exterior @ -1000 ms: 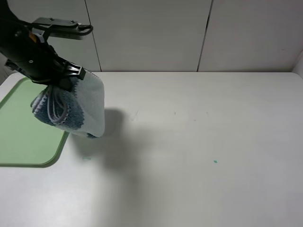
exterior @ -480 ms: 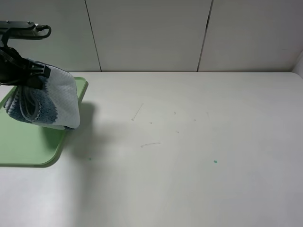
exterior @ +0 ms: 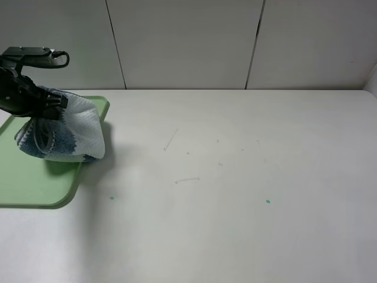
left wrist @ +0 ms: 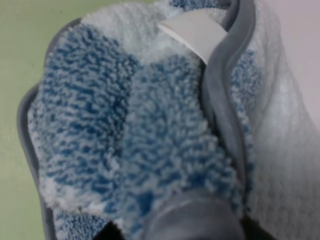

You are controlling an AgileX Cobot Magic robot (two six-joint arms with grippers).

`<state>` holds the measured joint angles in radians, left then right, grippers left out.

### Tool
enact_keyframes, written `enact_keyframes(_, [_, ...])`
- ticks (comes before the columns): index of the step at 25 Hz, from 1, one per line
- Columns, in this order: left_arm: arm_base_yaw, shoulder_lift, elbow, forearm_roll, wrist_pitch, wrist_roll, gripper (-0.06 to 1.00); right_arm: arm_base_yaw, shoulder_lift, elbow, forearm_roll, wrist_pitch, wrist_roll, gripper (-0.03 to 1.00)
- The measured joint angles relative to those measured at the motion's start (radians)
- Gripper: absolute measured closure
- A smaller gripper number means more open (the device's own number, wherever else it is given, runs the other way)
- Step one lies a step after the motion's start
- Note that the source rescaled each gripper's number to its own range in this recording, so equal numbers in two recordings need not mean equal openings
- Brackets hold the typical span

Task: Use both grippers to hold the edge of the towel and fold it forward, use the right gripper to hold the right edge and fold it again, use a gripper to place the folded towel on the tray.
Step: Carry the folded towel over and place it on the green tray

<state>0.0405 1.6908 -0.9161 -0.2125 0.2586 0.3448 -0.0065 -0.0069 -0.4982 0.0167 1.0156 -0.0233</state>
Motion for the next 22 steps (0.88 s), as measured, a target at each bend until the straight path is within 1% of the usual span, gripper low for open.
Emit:
enact_keyframes(5, [0.034, 0.013, 0.003, -0.003, -0.036, 0.034, 0.79, 0.0, 0.0, 0.0, 0.001, 0.0, 0.0, -0.03])
enact_keyframes(12, [0.113, 0.026, 0.006, -0.004, -0.092, 0.049, 0.79, 0.0, 0.0, 0.0, 0.001, 0.0, 0.0, -0.03])
enact_keyframes(18, [0.12, 0.114, 0.006, -0.004, -0.132, 0.051, 0.79, 0.0, 0.0, 0.0, 0.001, 0.0, 0.0, -0.03])
enact_keyframes(22, [0.121, 0.131, 0.006, -0.004, -0.148, 0.039, 0.79, 0.0, 0.0, 0.0, 0.001, 0.0, 0.0, -0.03])
